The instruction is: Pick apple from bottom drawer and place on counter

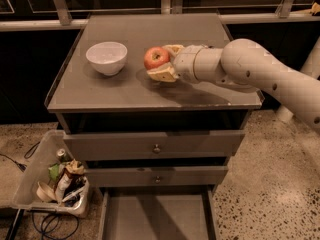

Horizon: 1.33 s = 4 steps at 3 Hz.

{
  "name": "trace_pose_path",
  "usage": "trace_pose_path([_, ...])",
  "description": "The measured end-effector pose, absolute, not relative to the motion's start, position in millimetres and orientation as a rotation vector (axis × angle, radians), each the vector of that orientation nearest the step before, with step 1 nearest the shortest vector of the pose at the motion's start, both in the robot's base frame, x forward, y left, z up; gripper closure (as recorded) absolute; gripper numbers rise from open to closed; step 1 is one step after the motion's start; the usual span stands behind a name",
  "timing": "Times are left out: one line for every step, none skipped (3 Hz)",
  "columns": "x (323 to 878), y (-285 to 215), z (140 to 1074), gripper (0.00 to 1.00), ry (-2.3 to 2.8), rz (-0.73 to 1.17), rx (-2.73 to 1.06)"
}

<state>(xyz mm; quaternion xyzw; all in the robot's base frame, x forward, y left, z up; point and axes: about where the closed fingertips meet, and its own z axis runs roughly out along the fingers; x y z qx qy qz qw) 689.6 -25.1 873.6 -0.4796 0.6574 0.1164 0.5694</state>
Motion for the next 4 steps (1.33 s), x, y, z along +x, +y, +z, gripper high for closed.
trace_pose_path([689.6,-25.1,873.6,0.36,1.543,0.273,-1.126])
trace_pose_path([689.5,-25.0,873.6,0.11,1.543,0.273,-1.126])
trace_pose_path([689.5,-25.0,873.6,0.00,1.543,0.273,-1.126])
trace_pose_path([689.5,-25.0,873.6,0.00,1.543,0.274,-1.126])
